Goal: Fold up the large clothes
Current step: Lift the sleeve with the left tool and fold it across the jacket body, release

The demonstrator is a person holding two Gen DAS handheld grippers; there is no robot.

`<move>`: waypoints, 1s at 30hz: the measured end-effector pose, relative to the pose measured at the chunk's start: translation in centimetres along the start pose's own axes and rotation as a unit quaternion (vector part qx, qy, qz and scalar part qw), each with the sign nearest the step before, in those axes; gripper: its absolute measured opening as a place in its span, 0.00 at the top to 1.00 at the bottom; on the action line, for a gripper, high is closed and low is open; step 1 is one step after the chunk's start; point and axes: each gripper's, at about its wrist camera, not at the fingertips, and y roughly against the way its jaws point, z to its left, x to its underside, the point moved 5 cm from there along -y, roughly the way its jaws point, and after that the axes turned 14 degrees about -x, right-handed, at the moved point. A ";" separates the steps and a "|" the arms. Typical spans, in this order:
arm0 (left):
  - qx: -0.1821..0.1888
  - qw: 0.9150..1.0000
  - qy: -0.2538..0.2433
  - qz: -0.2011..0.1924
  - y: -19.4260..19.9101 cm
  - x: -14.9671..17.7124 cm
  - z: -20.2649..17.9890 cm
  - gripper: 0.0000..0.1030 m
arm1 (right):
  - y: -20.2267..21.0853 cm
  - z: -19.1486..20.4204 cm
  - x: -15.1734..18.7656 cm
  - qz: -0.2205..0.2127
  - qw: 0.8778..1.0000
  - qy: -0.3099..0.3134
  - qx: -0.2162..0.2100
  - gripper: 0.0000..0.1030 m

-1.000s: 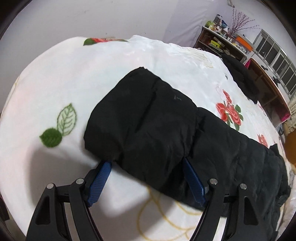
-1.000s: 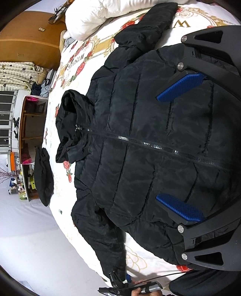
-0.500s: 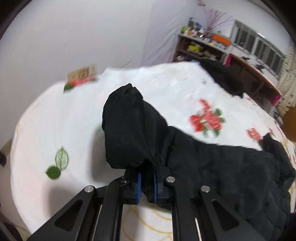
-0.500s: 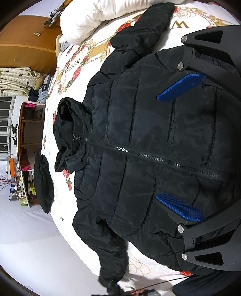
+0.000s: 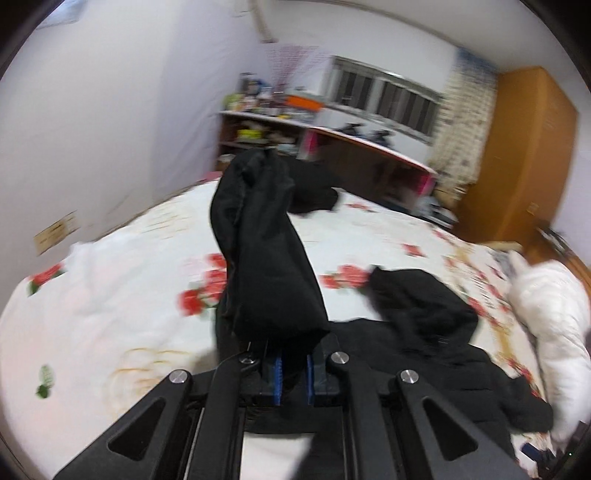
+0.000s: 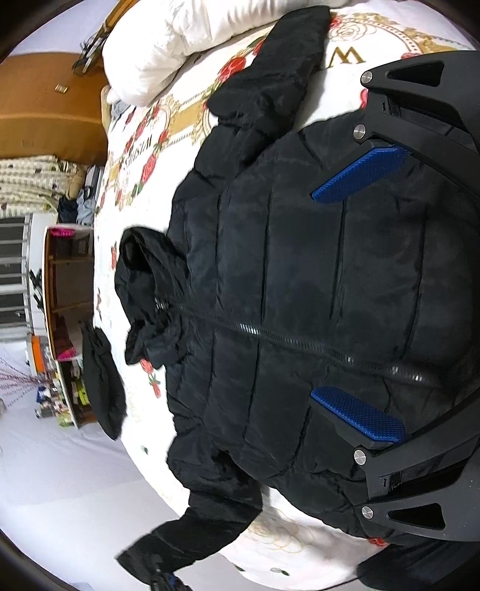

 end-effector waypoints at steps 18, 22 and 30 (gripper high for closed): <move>0.141 0.982 -0.119 0.039 1.5 4.8 -21.0 0.91 | 4.2 -8.5 1.2 -0.040 0.996 -0.070 0.033 0.03; 0.164 0.975 -0.142 0.055 1.1 6.8 -24.6 0.92 | 4.4 -9.8 1.6 -0.041 0.995 -0.080 0.039 0.03; 0.222 0.951 -0.181 0.113 -0.5 12.6 -32.3 0.92 | 4.5 -12.6 2.9 -0.037 0.993 -0.104 0.051 0.03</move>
